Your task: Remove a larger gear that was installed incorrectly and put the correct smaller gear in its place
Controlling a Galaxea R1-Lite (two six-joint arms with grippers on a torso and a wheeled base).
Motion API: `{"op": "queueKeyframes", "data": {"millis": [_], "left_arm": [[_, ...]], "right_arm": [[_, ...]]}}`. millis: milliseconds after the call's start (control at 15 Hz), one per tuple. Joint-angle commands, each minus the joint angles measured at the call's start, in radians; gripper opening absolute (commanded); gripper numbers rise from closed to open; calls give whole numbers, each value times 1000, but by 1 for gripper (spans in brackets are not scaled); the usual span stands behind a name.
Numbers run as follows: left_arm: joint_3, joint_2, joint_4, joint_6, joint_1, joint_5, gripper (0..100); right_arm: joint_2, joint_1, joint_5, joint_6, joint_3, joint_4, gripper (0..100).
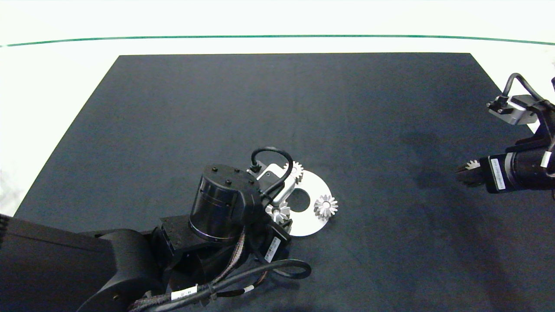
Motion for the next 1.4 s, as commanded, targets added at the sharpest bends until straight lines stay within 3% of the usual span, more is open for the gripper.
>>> {"op": "queueKeyframes", "data": {"millis": [67, 600, 867, 1133, 1200, 1400], "left_arm": [[4, -30, 1, 4, -7, 4, 34], [33, -146, 44, 8, 16, 13, 34], [38, -219, 153, 4, 134, 13, 34], [59, -234, 170, 12, 263, 6, 34], [65, -235, 170, 21, 305, -3, 34], [82, -242, 170, 23, 386, -77, 34]], "right_arm": [[1, -1, 0, -1, -1, 2, 22], [2, -2, 7, -1, 2, 2, 22], [1, -7, 9, 1, 3, 2, 22], [1, -4, 7, -1, 9, 2, 22], [1, 2, 7, -1, 8, 2, 22], [-13, 34, 26, -8, 2, 2, 22]]}}
